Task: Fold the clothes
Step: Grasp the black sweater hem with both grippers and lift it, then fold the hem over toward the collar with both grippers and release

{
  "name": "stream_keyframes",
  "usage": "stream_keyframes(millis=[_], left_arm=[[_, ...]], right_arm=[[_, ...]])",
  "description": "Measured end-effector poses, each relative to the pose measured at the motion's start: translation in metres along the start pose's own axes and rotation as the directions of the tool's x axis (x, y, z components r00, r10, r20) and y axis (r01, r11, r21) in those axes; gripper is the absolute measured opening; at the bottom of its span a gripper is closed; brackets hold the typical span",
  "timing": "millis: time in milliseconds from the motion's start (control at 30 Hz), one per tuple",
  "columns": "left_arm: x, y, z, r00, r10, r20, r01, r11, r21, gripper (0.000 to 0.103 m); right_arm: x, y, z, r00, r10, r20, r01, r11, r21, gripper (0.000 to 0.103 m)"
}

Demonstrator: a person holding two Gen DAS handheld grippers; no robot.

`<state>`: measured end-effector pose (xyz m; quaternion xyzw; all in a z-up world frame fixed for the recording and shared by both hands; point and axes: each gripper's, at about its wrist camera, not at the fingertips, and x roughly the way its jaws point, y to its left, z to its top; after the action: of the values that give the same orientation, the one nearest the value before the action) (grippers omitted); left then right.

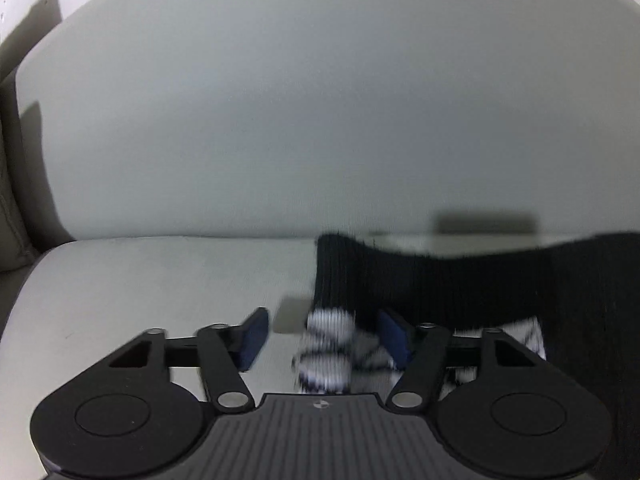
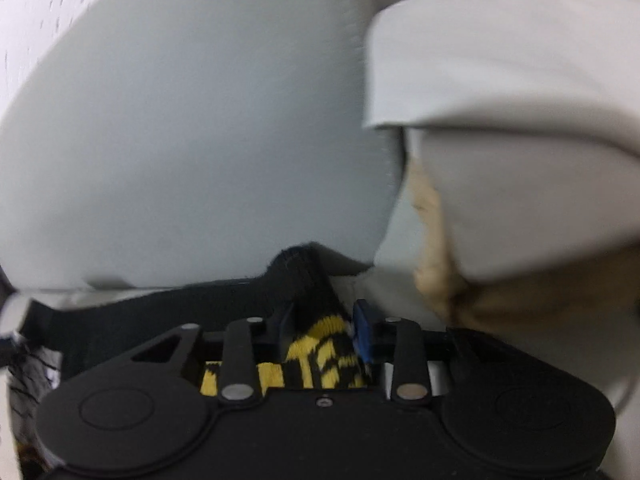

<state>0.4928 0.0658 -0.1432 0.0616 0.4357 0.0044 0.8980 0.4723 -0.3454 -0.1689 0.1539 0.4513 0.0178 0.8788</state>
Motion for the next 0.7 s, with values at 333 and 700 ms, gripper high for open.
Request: stream_keyframes(millis=[333,700], left_arm=[[-0.062,-0.01,-0.006,0.992,-0.038,0.12,0.044,0.998,-0.042,0.011],[-0.276,0.028,-0.087,0.944,-0.17,0.282,0.226,0.957,-0.181,0.01]], right_arm=[[-0.055,0.029,-0.011,0.994,0.007,0.106,-0.003,1.0,-0.031,0.014],[-0.307,0.07,-0.087,0.968,0.148,0.201,-0.134,0.988,-0.083,0.012]])
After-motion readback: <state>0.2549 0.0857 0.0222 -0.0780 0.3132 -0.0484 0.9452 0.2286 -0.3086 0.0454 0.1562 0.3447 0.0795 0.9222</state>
